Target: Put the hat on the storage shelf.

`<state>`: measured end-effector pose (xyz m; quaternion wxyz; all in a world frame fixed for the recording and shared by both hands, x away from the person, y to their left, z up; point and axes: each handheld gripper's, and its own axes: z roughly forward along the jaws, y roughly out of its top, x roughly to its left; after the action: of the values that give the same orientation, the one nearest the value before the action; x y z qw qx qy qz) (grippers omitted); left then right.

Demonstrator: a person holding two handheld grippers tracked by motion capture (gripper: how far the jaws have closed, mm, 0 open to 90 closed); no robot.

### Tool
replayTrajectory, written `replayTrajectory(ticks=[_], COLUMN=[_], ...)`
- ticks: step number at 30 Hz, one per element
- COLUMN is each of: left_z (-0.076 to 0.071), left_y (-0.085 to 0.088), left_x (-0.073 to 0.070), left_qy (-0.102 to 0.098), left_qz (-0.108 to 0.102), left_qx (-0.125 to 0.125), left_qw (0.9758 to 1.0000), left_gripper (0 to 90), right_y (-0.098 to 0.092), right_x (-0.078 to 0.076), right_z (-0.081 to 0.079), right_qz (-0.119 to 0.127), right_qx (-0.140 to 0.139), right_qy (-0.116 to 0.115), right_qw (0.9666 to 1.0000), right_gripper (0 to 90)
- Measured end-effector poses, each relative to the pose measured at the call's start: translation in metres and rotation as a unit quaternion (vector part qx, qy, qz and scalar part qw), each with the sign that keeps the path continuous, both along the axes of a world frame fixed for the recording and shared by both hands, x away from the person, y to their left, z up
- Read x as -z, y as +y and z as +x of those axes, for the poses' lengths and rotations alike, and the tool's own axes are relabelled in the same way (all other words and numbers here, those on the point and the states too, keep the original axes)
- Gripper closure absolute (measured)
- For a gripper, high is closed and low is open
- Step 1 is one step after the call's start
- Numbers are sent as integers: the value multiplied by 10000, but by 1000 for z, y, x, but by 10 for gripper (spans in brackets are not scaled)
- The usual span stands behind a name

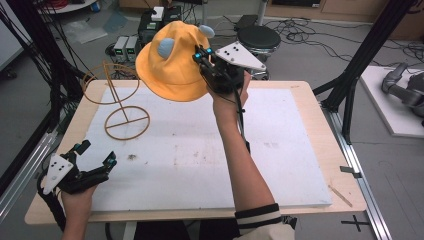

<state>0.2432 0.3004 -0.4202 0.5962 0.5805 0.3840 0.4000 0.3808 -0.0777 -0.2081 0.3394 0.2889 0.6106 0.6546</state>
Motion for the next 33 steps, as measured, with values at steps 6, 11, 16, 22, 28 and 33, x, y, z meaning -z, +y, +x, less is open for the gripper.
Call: replayTrajectory(ticks=[6,11,16,22,28,33], left_z=[-2,-2,-1,-1,-3,-4], left_y=[2,3,5,5,7,10], left_x=[0,0,1,3,4,6], left_qy=[-35,-36,-37,-20,-30,3], left_qz=[-74,-151,-203,-231,-239,-277], left_qx=[-7,5,17,19,26,2], left_qw=[10000,9999,9998,9997,9997,9996], left_gripper=[96,96,96,96,96,96], right_y=[20,43,77,110,135,160], right_x=[-4,-9,-15,-14,-9,8], right_z=[4,11,18,21,25,35], right_qz=[10,104,114,120,100,65], right_qx=[-44,-106,-228,-350,-397,-365], right_qy=[17,28,-11,-40,-7,174], right_qw=[10000,9999,9997,9993,9992,9992], right_gripper=[889,889,889,889,889,888])
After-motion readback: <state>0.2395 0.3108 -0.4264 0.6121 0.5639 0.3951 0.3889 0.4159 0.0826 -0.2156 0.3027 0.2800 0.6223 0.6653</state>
